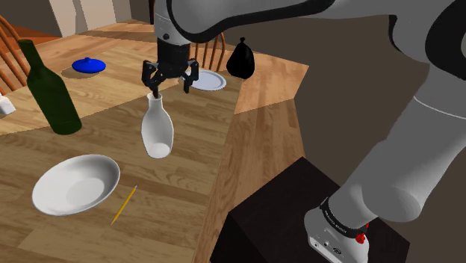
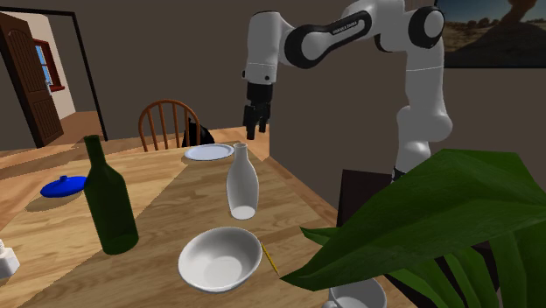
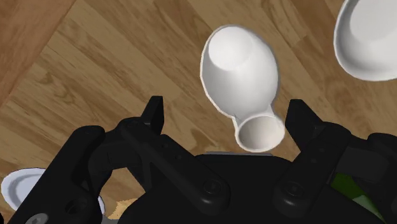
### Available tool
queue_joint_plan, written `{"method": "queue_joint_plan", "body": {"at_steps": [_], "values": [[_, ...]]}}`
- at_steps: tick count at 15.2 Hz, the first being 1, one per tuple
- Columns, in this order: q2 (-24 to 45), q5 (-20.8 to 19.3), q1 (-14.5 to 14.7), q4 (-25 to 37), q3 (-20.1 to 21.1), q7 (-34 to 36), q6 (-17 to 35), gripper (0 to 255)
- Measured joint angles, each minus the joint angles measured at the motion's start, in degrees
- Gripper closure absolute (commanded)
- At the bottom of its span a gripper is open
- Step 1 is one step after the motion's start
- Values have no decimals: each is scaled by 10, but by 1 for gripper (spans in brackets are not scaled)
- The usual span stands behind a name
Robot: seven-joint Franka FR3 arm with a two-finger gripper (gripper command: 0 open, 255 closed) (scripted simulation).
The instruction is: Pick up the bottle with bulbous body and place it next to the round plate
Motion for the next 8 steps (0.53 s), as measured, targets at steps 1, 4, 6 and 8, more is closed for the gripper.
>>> {"method": "queue_joint_plan", "body": {"at_steps": [1,4,6,8], "values": [[22,-11,6,18,1,10,3,0],[70,-34,24,68,3,30,-1,0],[81,-39,26,68,2,34,9,0],[87,-42,27,63,1,36,20,0]]}}
